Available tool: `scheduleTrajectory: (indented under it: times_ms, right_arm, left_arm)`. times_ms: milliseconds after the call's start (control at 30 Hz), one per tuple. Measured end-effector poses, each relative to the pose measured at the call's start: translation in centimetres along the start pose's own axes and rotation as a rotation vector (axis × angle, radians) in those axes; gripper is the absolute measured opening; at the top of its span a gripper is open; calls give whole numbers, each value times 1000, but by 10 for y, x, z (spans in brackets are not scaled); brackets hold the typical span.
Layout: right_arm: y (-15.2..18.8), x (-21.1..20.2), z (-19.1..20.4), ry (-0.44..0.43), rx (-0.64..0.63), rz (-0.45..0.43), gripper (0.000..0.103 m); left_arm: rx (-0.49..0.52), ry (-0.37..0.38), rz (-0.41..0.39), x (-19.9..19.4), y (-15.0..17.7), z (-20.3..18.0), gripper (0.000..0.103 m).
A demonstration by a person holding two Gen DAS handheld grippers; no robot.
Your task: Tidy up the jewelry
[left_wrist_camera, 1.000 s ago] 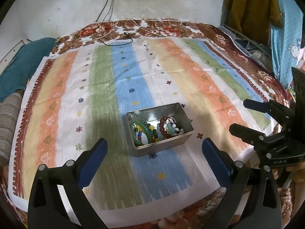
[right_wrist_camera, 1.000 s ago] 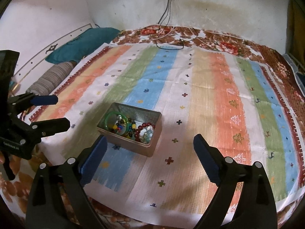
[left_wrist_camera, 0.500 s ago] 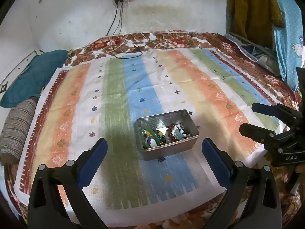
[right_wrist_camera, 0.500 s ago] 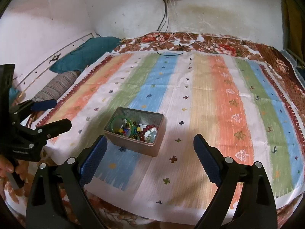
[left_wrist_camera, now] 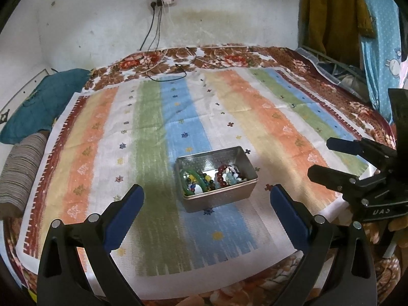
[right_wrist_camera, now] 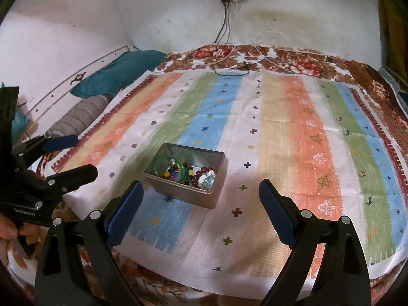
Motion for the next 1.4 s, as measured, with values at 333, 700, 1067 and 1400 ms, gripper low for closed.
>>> scheduleTrajectory:
  times_ms: [333, 700, 1067, 1400]
  right_arm:
    - [1, -1, 2, -7, 8, -13, 92]
    - [1, -6, 0, 18, 3, -30, 92]
    - [-1, -4, 3, 31, -16, -32, 94]
    - [-1, -6, 1, 31, -13, -33, 94]
  left_arm:
    - [-38, 1, -12, -4, -2, 6, 97]
    - [-22, 10, -11, -5, 0, 4, 97]
    - [-14, 10, -12, -6, 0, 0, 97]
    - [-23, 13, -3, -5, 0, 0, 97]
Point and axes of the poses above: each gripper's, at about its wrist camera, not at the fingertips, and x roughly the way its jaws point, z to its left, y to its underside, the point moved 3 cm from there along x, roughly the way its jaws point, and after that the axes turned 3 degrees about -x, right-handed, at the moved point
